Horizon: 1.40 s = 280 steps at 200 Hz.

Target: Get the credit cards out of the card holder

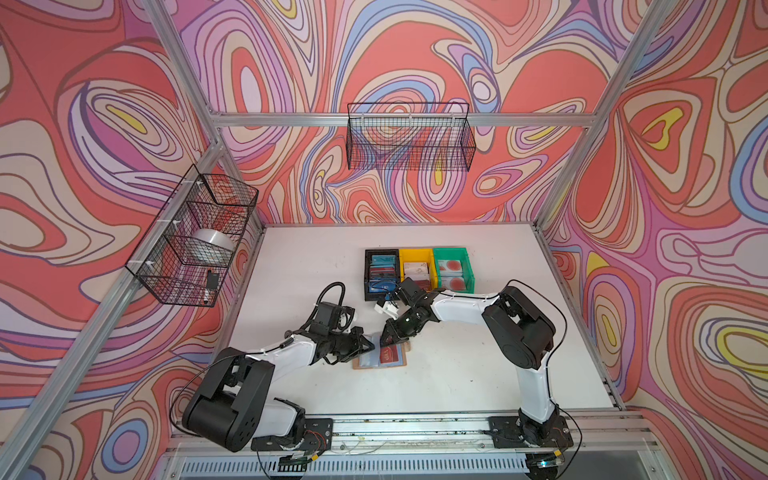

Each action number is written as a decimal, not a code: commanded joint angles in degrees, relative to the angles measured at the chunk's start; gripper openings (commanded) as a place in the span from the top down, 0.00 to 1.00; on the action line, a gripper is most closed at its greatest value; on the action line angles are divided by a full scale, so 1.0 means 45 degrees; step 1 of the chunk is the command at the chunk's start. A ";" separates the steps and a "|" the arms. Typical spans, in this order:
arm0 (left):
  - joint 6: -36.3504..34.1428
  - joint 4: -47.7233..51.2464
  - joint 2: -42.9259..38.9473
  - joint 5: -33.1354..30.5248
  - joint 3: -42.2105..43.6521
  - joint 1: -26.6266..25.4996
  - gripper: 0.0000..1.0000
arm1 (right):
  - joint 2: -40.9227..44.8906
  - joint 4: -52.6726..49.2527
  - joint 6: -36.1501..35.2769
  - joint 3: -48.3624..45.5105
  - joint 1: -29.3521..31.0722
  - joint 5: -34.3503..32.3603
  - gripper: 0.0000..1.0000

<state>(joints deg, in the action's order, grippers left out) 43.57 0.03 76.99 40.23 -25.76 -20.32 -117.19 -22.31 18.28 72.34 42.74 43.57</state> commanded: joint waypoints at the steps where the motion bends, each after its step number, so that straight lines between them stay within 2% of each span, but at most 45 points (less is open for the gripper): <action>1: -0.0363 0.1187 -0.0656 -0.0338 -0.0445 -0.0028 1.00 | -0.0273 0.0150 -0.0161 0.0281 0.0095 0.0483 0.84; 42: -0.0469 0.2090 -0.1591 -0.0683 -0.0497 0.0000 1.00 | -0.0287 0.0113 -0.0235 0.0642 0.0421 0.0784 0.83; 93: 0.0131 0.1925 -0.2990 -0.0451 -0.0215 0.0022 1.00 | -0.0846 0.0171 -0.0032 0.1181 0.0556 0.0941 0.83; 124: 0.0379 0.1784 -0.3576 -0.0118 -0.0059 0.0015 0.90 | -0.1200 0.0471 0.0265 0.1199 0.0560 0.1062 0.83; 152: 0.0444 0.1948 -0.4004 -0.0377 0.0025 0.0010 0.95 | -0.1205 0.0663 0.0360 0.1152 0.0579 0.1210 0.83; 219: 0.1372 -0.0772 -0.1608 -0.0005 0.0696 0.0005 0.97 | 0.0115 -0.0015 0.0162 0.0586 0.0541 -0.0449 0.83; 264: 0.1371 -0.1481 -0.0350 0.0248 0.0473 0.0017 0.99 | 0.1092 -0.0433 0.0195 -0.0180 -0.0008 -0.1509 0.82; 280: 0.1449 -0.1868 -0.0124 0.0340 0.0498 0.0022 0.96 | 0.1234 -0.0819 0.0084 -0.0235 -0.0251 -0.1844 0.82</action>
<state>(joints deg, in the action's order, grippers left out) 48.93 -4.05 75.07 40.47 -23.00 -20.32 -114.08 -23.27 19.53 72.49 43.53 39.48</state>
